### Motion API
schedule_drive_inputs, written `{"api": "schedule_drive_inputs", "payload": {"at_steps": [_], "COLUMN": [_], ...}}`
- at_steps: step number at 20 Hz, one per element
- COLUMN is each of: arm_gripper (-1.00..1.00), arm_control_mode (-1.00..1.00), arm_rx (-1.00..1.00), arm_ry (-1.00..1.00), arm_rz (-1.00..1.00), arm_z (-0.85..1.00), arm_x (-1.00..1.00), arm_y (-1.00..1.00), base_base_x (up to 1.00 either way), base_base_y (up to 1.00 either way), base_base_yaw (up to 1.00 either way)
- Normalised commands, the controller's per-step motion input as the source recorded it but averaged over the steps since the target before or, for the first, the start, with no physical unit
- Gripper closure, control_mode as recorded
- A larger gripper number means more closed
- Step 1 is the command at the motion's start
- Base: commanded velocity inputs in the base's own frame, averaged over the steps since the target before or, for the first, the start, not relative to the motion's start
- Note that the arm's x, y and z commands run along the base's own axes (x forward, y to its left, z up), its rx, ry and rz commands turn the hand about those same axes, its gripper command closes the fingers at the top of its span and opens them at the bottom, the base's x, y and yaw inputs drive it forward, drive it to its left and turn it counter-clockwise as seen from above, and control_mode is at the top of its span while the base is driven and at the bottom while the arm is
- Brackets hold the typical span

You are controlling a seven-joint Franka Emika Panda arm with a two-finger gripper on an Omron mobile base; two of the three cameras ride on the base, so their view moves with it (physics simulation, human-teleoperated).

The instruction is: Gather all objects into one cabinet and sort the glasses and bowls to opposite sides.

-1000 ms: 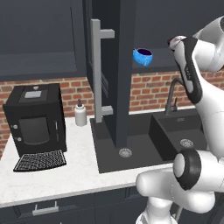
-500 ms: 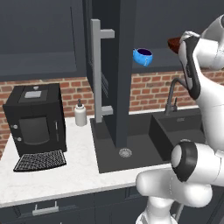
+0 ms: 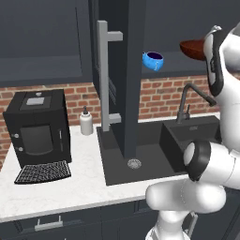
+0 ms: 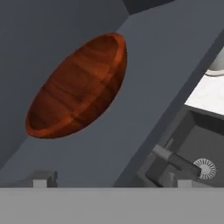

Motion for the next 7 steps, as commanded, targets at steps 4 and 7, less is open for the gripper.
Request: {"api": "schedule_drive_inputs", "payload": {"at_steps": [4, 7], "arm_gripper": [-1.0, -1.0], "arm_control_mode": [-1.0, -1.0], "arm_rx": [0.2, 0.2], "arm_ry": [0.0, 0.0], "arm_rz": [-0.07, -0.07], "arm_z": [0.0, 0.0], "arm_x": [0.09, 0.19], "arm_y": [0.01, 0.0], "base_base_x": [0.0, 0.0], "base_base_y": [0.0, 0.0], "base_base_yaw": [0.0, 0.0]}}
